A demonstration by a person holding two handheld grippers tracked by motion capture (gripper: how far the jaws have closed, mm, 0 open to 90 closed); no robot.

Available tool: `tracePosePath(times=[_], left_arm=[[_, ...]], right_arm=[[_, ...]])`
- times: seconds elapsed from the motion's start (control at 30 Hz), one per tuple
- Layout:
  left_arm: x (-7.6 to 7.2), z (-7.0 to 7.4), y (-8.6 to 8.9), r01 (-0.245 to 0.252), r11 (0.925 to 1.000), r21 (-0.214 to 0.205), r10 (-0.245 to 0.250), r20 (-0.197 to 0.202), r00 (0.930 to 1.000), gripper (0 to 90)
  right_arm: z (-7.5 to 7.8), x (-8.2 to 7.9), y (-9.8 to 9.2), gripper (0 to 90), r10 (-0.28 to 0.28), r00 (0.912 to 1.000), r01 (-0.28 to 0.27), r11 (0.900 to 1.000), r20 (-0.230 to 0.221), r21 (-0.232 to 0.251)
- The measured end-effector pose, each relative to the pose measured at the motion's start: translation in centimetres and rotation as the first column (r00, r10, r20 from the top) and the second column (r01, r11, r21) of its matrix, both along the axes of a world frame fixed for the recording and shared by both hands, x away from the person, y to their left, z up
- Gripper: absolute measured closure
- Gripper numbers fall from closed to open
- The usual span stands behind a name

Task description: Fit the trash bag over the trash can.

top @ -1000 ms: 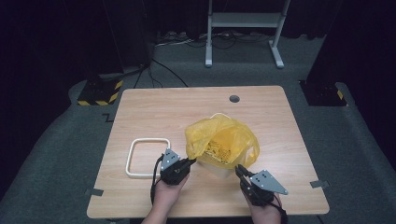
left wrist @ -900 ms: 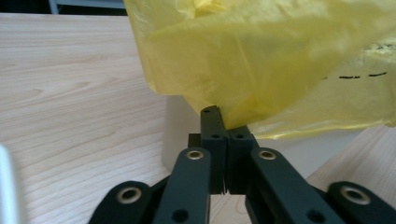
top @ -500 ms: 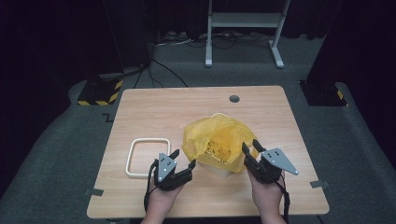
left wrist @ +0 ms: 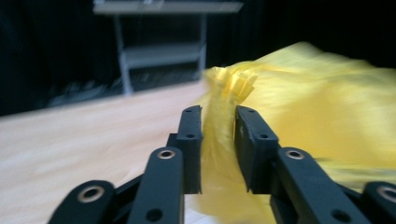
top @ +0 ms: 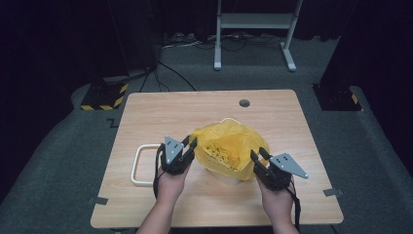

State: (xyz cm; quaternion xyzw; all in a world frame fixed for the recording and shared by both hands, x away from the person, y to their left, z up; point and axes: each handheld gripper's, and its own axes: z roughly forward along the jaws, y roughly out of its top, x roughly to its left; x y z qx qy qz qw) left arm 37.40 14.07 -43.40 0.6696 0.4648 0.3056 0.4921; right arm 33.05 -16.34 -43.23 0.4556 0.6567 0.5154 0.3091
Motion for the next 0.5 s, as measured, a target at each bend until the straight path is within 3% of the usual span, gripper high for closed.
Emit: tracePosePath(times=[0.03,0.1,0.17,0.33,0.43,0.5], left_arm=[[0.8,-0.5,0.1,-0.007,1.0000,0.003,0.007,-0.020,0.9998,73.2],[1.9,-1.1,0.1,0.002,0.9999,-0.015,-0.003,-0.051,0.9987,73.3],[2.5,-1.7,-0.1,0.021,0.9997,-0.008,-0.022,-0.073,0.9971,73.2],[2.4,-2.5,-1.0,0.112,0.9935,-0.016,-0.113,-0.107,0.9878,72.4],[1.4,-2.6,-1.5,0.165,0.9862,-0.012,-0.166,-0.096,0.9815,74.3],[0.3,-2.7,-2.0,0.181,0.9834,-0.009,-0.181,-0.082,0.9800,75.3]], right_arm=[[0.2,-0.3,-0.1,62.2,-0.004,0.9998,0.004,1.0000,0.019,-0.008],[0.8,-2.1,-1.1,63.6,-0.025,0.9939,0.024,0.9996,0.107,0.012],[0.7,-2.5,-1.4,65.0,-0.039,0.9926,0.039,0.9992,0.115,0.002],[-1.4,-1.7,-1.7,65.3,-0.023,0.9997,0.022,0.9968,-0.010,-0.077],[-2.3,-0.8,-1.8,64.5,-0.020,0.9989,0.017,0.9967,-0.041,-0.080],[-2.5,-0.6,-2.1,64.9,-0.026,0.9992,0.023,0.9951,-0.029,-0.096]])
